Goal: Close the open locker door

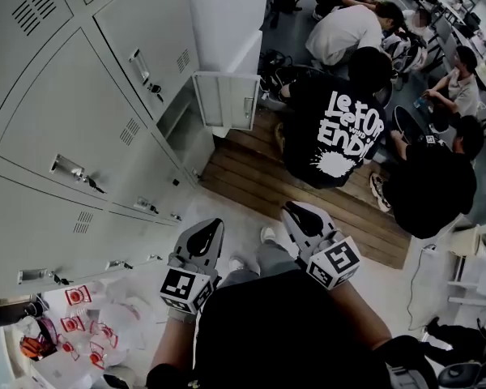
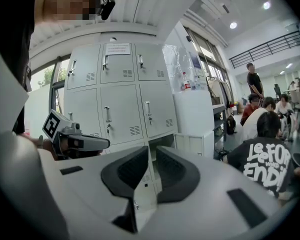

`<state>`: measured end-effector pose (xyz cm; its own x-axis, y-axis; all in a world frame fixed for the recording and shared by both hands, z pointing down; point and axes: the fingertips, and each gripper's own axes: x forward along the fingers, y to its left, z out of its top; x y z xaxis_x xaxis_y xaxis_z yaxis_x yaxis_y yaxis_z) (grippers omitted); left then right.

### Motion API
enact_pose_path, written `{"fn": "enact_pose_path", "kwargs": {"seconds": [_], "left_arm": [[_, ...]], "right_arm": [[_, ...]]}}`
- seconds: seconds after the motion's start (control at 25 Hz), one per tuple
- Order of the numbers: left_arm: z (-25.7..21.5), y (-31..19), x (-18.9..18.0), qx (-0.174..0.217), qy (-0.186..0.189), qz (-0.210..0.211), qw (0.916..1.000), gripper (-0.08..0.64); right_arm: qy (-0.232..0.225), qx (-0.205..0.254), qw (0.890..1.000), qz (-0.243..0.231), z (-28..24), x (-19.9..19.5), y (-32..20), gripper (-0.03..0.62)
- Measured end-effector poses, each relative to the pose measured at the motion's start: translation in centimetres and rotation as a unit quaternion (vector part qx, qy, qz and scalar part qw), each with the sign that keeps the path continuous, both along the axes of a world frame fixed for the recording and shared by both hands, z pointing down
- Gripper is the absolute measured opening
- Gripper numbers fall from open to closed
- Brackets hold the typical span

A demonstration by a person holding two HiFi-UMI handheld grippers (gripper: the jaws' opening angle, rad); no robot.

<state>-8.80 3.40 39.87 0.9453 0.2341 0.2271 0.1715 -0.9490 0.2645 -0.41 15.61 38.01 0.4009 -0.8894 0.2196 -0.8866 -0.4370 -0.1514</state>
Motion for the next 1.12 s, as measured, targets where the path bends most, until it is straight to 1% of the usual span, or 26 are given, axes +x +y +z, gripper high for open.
{"fn": "enact_pose_path", "kwargs": {"seconds": [0.12, 0.24, 0.44, 0.8, 0.96, 1.12], "left_arm": [[0.8, -1.1, 0.8, 0.001, -0.007, -0.003, 1.0, 0.023], [1.4, -2.3, 2.0, 0.002, -0.016, -0.016, 0.9997, 0.023], [1.4, -4.0, 5.0, 0.005, -0.026, -0.039, 0.9989, 0.023], [1.8, -5.1, 13.0, 0.021, -0.046, -0.067, 0.9965, 0.023], [2.7, -5.5, 16.2, 0.018, -0.063, -0.093, 0.9935, 0.023], [3.3, -6.0, 18.8, 0.023, -0.076, -0.128, 0.9886, 0.023]], "right_arm": [[-0.005, -0.002, 1.0, -0.006, 0.7, 1.3, -1.2, 0.064], [-0.015, -0.004, 1.0, -0.016, 1.5, 2.7, -2.4, 0.064], [-0.03, -0.004, 0.999, -0.041, 2.4, 6.2, -4.5, 0.064], [-0.048, 0.007, 0.997, -0.064, 3.9, 15.6, -6.2, 0.064], [-0.054, 0.01, 0.996, -0.072, 5.0, 20.5, -6.7, 0.064], [-0.057, 0.012, 0.995, -0.083, 6.6, 25.3, -7.3, 0.066]]}}
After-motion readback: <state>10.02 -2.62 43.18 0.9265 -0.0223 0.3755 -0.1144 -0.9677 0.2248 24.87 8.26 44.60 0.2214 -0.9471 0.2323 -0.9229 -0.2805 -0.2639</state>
